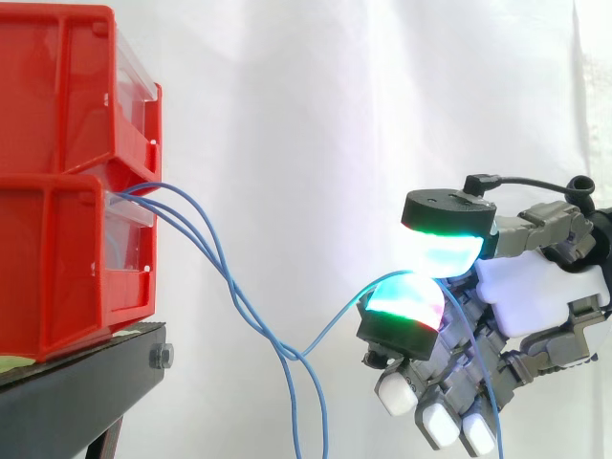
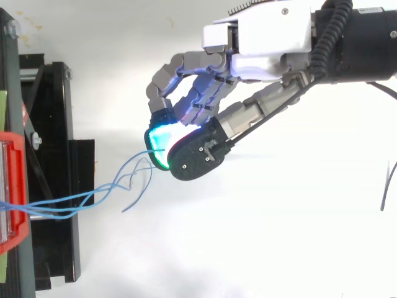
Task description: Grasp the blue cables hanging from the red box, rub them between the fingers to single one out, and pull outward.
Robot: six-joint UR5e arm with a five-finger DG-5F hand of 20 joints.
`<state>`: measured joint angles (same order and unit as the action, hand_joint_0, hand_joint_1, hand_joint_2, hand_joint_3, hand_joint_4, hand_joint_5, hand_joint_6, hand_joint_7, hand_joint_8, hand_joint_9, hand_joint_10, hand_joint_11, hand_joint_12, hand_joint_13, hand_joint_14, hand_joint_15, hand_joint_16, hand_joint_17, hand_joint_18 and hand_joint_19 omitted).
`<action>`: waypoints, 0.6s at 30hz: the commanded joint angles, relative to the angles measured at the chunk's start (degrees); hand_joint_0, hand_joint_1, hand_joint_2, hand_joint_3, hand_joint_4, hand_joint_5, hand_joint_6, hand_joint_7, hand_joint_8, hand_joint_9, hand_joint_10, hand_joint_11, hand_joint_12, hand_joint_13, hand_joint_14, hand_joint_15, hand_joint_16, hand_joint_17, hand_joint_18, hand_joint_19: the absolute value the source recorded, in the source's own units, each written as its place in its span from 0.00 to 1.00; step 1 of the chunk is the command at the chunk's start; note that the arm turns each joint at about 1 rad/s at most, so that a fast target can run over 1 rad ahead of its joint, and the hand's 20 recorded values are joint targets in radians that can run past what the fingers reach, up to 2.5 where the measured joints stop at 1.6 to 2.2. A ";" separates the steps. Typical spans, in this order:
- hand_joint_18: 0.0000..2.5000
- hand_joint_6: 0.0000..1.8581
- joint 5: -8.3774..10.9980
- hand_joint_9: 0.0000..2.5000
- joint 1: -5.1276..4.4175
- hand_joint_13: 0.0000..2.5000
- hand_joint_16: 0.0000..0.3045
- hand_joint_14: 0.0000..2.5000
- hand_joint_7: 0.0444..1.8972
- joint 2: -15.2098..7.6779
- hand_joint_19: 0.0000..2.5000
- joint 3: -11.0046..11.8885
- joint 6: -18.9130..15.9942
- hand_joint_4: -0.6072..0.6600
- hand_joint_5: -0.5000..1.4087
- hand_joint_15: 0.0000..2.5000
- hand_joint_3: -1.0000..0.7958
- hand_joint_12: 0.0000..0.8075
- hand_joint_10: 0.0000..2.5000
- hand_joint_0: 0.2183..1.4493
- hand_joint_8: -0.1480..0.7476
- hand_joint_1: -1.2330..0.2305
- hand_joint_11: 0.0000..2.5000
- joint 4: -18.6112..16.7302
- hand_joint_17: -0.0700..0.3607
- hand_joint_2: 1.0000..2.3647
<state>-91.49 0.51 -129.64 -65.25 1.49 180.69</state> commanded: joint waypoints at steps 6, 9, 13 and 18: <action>0.31 0.46 0.00 0.34 -0.08 0.32 0.16 0.01 0.58 0.00 0.22 -0.05 0.00 0.48 0.21 0.19 0.53 0.50 0.00 0.30 0.42 0.30 0.11 0.01 0.42 0.01; 0.31 0.46 0.00 0.34 0.01 0.32 0.17 0.01 0.58 0.00 0.22 0.04 0.00 0.48 0.21 0.19 0.53 0.50 0.00 0.30 0.43 0.30 0.11 0.01 0.43 0.01; 0.31 0.46 0.00 0.35 -0.08 0.32 0.17 0.01 0.57 0.00 0.22 0.04 0.00 0.48 0.21 0.20 0.53 0.50 0.00 0.30 0.43 0.31 0.11 0.01 0.43 0.01; 0.31 0.46 0.00 0.35 0.01 0.32 0.17 0.01 0.57 0.00 0.22 -0.05 0.00 0.48 0.21 0.20 0.53 0.50 0.00 0.30 0.42 0.31 0.12 0.01 0.43 0.01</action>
<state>-91.49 0.51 -129.64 -65.25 1.49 180.69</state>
